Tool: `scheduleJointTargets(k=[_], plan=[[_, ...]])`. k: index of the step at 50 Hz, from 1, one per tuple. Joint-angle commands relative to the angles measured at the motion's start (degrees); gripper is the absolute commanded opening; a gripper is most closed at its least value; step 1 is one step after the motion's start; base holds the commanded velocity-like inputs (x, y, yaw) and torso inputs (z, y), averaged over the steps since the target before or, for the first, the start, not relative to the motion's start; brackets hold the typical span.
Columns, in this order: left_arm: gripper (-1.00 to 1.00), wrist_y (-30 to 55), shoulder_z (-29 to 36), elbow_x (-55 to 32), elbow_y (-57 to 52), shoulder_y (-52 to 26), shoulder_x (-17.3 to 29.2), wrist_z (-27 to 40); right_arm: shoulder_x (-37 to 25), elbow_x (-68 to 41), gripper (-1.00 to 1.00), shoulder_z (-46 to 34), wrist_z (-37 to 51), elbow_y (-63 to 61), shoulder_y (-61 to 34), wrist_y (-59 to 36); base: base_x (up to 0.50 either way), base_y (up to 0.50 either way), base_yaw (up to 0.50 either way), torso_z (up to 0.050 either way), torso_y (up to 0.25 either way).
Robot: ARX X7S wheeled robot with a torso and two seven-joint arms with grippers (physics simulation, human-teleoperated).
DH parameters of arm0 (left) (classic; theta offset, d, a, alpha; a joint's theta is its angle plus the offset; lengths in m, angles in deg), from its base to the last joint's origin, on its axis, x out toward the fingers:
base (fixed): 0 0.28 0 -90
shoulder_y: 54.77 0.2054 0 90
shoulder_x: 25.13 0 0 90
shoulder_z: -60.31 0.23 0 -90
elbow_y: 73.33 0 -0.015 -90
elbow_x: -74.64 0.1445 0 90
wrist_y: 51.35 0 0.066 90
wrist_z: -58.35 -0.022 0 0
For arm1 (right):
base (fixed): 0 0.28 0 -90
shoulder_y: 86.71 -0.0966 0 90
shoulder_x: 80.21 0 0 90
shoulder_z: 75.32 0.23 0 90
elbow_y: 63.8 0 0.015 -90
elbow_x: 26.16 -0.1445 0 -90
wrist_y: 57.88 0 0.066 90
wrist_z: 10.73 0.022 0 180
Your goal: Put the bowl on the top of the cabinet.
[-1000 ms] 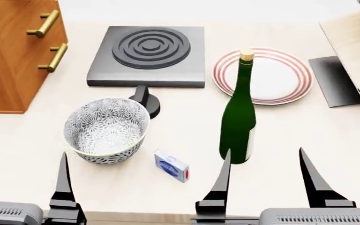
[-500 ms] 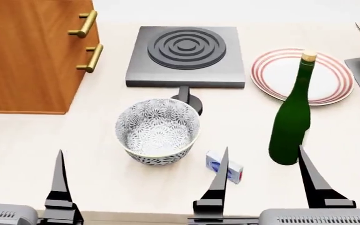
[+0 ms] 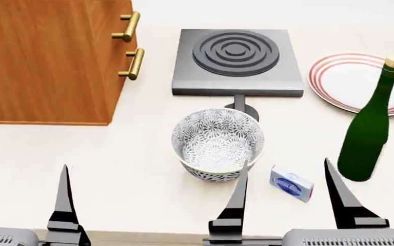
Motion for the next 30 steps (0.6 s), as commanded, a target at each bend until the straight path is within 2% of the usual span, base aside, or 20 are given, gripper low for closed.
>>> scheduleJointTargets(k=[1, 21, 30], plan=[[1.0, 0.1, 0.5, -0.4, -0.3, -0.1, 0.4, 0.6, -0.5, -0.4, 1.0, -0.3, 0.4, -0.3, 0.1, -0.1, 0.0, 0.18, 0.0, 0.0, 0.0], [1.0, -0.6, 0.5, -1.4, -0.5, 0.2, 1.1, 1.5, -0.9, -0.7, 1.0, -1.0, 1.5, -0.1, 0.0, -0.1, 0.0, 0.49, 0.0, 0.0, 0.0], [1.0, -0.7, 0.7, -1.7, -0.4, 0.1, 1.3, 1.9, -1.3, -1.9, 1.0, -0.8, 1.3, -0.3, 0.0, -0.3, 0.0, 0.06, 0.0, 0.0, 0.0]])
